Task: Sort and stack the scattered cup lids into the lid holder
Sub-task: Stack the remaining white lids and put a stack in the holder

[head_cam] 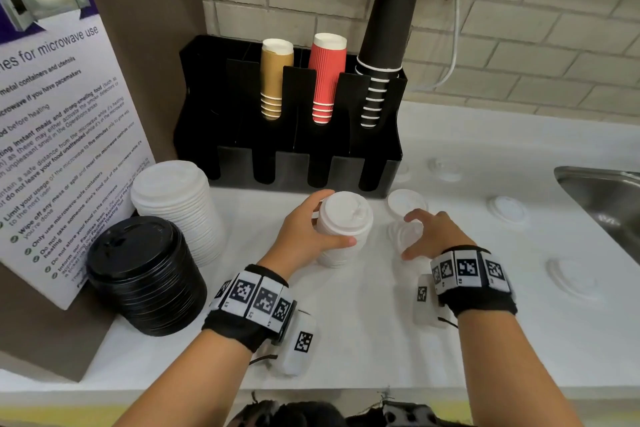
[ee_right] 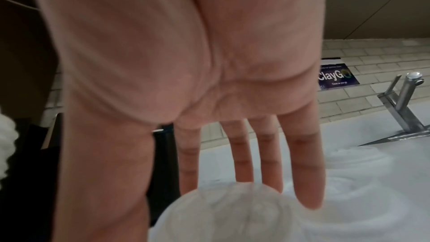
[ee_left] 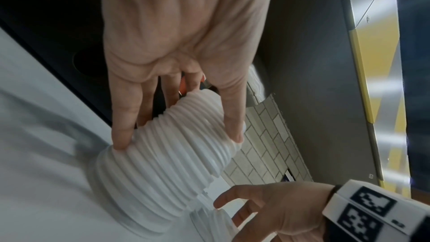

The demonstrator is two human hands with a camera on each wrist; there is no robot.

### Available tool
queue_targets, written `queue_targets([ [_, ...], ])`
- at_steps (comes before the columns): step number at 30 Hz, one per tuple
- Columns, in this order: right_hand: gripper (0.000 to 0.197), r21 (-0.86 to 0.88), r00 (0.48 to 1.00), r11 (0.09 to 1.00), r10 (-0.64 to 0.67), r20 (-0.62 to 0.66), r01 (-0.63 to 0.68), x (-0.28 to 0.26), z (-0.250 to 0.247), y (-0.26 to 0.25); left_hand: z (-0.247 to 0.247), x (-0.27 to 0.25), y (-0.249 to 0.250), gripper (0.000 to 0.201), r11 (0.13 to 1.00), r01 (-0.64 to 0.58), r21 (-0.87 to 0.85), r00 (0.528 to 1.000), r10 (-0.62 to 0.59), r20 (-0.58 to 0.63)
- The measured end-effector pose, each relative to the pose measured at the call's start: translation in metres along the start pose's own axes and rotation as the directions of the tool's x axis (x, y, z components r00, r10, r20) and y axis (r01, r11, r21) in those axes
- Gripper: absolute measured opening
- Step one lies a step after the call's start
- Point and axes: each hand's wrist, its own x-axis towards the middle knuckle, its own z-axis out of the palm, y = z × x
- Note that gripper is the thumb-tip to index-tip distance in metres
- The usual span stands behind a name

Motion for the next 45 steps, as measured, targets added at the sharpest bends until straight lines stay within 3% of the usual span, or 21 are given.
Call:
queue_targets([
  [7,0.065,-0.051,0.998,0.999,0.002,-0.068,-0.006,0.007,0.005,-0.002,0.011,0.004,0.003,0.073,1.0,-0.003,0.015,1.0,0.003,0.014],
  [12,0.056,0.03,0.992,0.999,-0.008,-0.123,0.012,0.005,0.0,0.003,0.016,0.006,0.003,0.073,1.0,-0.009,0.011,1.0,0.009,0.013],
  [15,0.05,0.273,0.975,0.946,-0.126,-0.183,0.173,-0.002,-0.016,0.004,0.017,0.007,0.002,0.071,1.0,-0.01,0.014,1.0,0.009,0.009],
  [18,0.041,0.466,0.911,0.784,-0.335,-0.239,0.411,-0.017,-0.025,-0.006,0.019,0.007,0.001,0.072,1.0,-0.007,0.017,1.0,0.008,-0.002],
  [21,0.043,0.432,0.835,0.714,-0.475,-0.278,0.551,-0.024,-0.02,-0.025,0.021,0.006,0.002,0.072,1.0,-0.012,0.007,1.0,0.012,-0.016],
  [25,0.047,0.347,0.77,0.687,-0.567,-0.295,0.639,-0.022,-0.012,-0.043,0.023,0.006,0.004,0.073,1.0,-0.002,-0.002,0.999,0.002,-0.046],
  [32,0.054,0.224,0.753,0.721,-0.605,-0.258,0.656,-0.018,-0.006,-0.049,0.024,0.005,0.005,0.073,1.0,0.021,-0.016,0.997,-0.022,-0.077],
  [38,0.054,0.2,0.716,0.69,-0.644,-0.268,0.696,-0.016,-0.007,-0.045,0.023,0.006,0.006,0.073,0.999,0.026,-0.032,0.996,-0.029,-0.082],
  [43,0.051,0.208,0.698,0.667,-0.689,-0.195,0.716,-0.012,-0.013,-0.043,0.021,0.004,0.007,0.095,0.999,0.027,-0.03,0.999,-0.028,-0.03],
  [45,0.039,0.241,0.686,0.645,-0.705,-0.181,0.726,-0.009,-0.014,-0.042,0.022,0.004,0.008,0.086,1.0,0.0,-0.028,1.0,-0.001,-0.026],
])
